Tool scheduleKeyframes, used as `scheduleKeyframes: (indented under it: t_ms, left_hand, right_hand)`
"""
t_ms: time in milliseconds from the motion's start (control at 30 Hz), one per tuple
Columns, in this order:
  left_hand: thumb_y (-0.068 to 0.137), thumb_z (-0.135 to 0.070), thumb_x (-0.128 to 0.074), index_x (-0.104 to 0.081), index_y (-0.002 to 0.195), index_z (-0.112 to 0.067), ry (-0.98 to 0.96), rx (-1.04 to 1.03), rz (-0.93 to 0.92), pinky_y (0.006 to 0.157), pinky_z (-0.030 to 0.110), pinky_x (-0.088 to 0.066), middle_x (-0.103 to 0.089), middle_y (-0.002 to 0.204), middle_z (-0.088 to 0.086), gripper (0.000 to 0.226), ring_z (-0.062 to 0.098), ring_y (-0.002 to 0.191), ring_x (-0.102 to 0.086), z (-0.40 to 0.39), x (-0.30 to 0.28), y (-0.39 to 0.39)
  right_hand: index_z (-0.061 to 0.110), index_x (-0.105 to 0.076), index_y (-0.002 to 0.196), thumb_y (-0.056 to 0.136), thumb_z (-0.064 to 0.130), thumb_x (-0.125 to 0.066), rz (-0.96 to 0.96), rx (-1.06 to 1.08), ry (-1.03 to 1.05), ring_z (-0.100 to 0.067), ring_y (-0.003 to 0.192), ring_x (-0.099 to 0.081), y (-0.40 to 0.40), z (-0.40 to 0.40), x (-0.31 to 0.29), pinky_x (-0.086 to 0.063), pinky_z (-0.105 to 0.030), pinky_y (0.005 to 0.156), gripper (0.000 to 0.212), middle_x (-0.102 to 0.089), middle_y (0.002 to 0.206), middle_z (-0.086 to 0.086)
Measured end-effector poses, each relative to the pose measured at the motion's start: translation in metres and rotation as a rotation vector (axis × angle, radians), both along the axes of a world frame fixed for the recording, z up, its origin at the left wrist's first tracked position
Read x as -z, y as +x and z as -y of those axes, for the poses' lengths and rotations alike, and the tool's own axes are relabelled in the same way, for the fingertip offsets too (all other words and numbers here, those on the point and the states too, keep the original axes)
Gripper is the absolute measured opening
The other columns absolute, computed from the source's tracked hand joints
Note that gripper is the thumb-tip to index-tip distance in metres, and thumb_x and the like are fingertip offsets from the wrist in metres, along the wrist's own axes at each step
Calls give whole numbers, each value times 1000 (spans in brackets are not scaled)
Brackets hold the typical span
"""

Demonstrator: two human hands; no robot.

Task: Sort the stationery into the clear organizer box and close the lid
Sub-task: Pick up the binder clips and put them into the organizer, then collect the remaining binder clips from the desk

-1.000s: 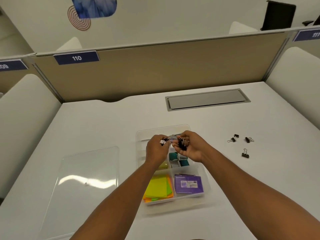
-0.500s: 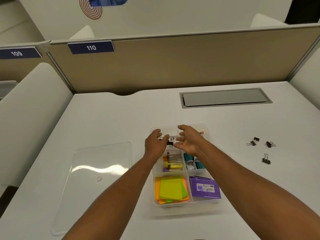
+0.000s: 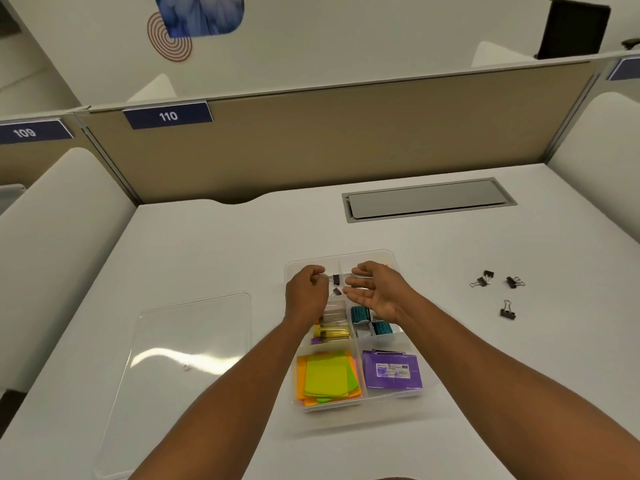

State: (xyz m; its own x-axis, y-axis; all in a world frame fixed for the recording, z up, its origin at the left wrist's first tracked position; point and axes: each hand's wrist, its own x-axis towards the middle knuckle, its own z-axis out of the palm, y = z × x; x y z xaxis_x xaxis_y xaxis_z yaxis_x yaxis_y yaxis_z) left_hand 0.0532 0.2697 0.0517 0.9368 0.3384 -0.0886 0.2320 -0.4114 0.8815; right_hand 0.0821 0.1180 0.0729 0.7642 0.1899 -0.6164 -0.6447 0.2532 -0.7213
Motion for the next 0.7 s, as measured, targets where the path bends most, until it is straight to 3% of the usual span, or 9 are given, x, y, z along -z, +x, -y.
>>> scheduleKeyframes:
  t_ms: [167, 333, 533, 700]
  left_hand:
    - [97, -18, -50, -65, 114, -17, -13, 75, 21, 87, 41, -58, -70, 108, 4, 23, 21, 94, -68, 35, -1, 2]
    - [94, -16, -50, -65, 104, -23, -47, 126, 33, 78, 40, -60, -72, 97, 1, 19, 16, 82, -69, 76, -2, 5]
    - [97, -18, -50, -64, 101, -25, -121, 188, 20, 61, 15, -54, -71, 96, -1, 16, 9, 77, -70, 128, 1, 11]
    - [96, -15, -49, -64, 104, -18, -164, 253, -3, 58, 18, -54, -70, 90, 3, 17, 17, 76, -70, 167, 4, 16]
  right_hand:
    - [7, -65, 108, 96, 23, -53, 20, 53, 24, -29, 85, -73, -11, 34, 1, -61, -34, 73, 23, -75, 96, -15]
    - [5, -67, 106, 93, 20, -57, 8, 130, 30, -28, 83, -73, -17, 78, 5, -61, -33, 67, 22, -72, 98, -17]
    - [4, -71, 98, 90, 18, -59, 6, 207, -17, -23, 75, -73, -20, 139, 15, -60, -31, 67, 20, -73, 85, -10]
    - [5, -68, 99, 88, 15, -64, 10, 294, -111, -22, 72, -68, -22, 189, 27, -58, -30, 63, 15, -68, 83, -9]
